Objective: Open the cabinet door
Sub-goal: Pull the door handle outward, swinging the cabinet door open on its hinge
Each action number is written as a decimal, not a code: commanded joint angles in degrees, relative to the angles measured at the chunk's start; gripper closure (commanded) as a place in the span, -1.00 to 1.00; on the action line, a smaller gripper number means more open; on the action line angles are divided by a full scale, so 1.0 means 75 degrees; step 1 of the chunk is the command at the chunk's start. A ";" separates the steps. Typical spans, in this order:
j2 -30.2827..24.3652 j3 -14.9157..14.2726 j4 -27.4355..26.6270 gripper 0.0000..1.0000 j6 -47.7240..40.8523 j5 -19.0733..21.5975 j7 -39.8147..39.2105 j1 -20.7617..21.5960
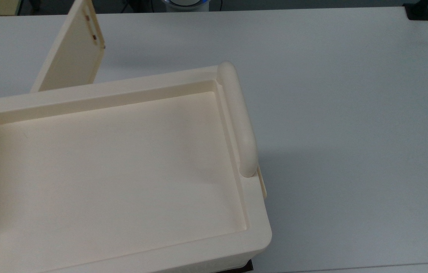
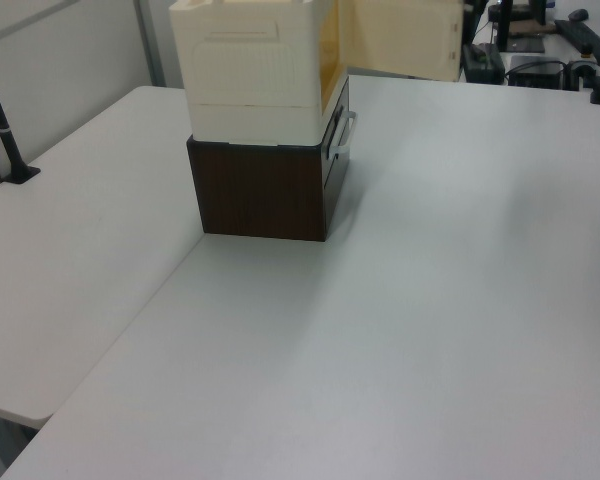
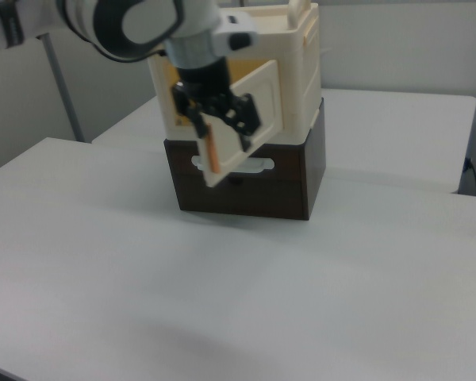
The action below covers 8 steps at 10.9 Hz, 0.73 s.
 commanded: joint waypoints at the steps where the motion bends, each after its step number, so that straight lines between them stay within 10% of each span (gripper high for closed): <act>1: 0.0035 -0.0295 0.0014 -1.00 0.0329 0.0086 -0.0473 -0.0544; 6: -0.0467 -0.0684 0.0495 -1.00 -0.0701 0.0015 -0.0452 -0.0393; 8: -0.0714 -0.0660 0.0437 -1.00 -0.1414 -0.0008 0.0457 0.0528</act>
